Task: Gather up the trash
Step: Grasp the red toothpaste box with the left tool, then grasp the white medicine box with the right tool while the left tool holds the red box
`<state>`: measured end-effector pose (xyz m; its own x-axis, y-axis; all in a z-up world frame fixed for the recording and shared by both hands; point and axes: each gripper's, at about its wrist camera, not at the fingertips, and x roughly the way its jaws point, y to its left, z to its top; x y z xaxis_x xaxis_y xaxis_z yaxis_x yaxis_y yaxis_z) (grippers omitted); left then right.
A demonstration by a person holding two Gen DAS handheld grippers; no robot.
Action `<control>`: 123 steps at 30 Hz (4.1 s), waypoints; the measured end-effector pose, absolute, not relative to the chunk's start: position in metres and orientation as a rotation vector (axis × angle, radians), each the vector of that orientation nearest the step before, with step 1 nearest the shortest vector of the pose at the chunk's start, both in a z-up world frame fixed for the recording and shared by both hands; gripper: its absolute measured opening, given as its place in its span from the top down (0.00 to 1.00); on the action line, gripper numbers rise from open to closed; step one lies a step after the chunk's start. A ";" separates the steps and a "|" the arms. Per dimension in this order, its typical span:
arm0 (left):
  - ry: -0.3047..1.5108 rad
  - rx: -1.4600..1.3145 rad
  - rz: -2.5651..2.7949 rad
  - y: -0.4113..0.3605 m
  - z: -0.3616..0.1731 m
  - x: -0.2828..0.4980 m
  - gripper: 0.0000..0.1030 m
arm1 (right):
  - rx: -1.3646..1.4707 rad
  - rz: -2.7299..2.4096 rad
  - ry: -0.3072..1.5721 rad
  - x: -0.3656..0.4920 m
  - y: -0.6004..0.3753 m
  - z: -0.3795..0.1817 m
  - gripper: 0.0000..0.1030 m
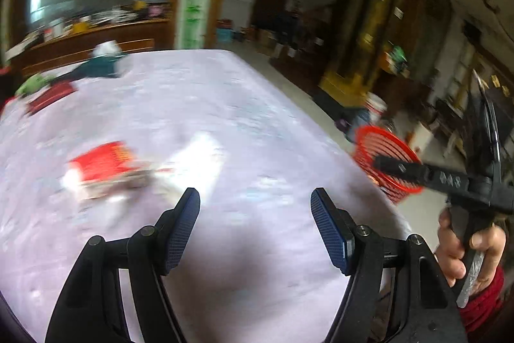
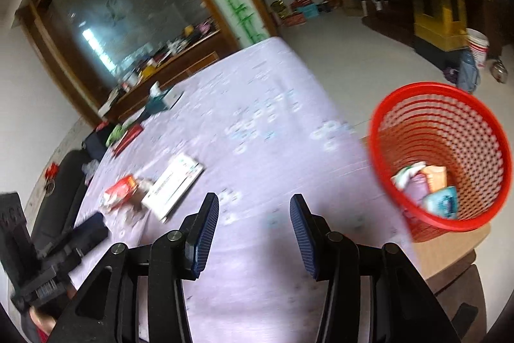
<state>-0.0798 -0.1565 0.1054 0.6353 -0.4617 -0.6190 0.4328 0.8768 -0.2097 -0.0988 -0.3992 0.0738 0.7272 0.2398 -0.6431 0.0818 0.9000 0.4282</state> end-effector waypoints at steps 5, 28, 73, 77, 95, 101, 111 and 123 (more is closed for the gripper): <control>0.726 -0.197 -0.379 -0.065 0.112 -0.051 0.32 | 0.409 0.139 0.792 -0.091 -0.368 0.071 0.52; 0.858 -0.278 -0.417 -0.045 0.060 0.015 0.85 | 0.378 0.206 0.874 -0.057 -0.314 0.063 0.48; 0.855 -0.196 -0.407 -0.040 0.017 -0.086 0.83 | 0.376 0.149 1.039 0.030 -0.242 0.035 0.61; 0.842 -0.173 -0.412 -0.044 0.018 -0.089 0.83 | 0.435 0.138 1.034 0.018 -0.260 0.040 0.60; 0.797 -0.152 -0.391 -0.041 0.023 -0.093 0.83 | 0.429 0.076 1.081 0.052 -0.243 0.026 0.59; 0.790 -0.128 -0.401 -0.051 0.023 -0.095 0.83 | 0.462 0.109 1.053 0.036 -0.263 0.024 0.77; 0.767 -0.113 -0.379 -0.062 0.026 -0.097 0.84 | 0.497 0.206 0.977 0.021 -0.256 0.020 0.87; 0.573 -0.037 -0.307 -0.084 0.062 -0.117 0.85 | 0.282 0.188 0.725 -0.066 -0.261 0.068 0.86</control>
<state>-0.1172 -0.0844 0.0619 0.7963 -0.2961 -0.5275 0.2758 0.9538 -0.1192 -0.0655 -0.2605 0.0676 0.7344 0.2650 -0.6249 -0.0714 0.9457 0.3171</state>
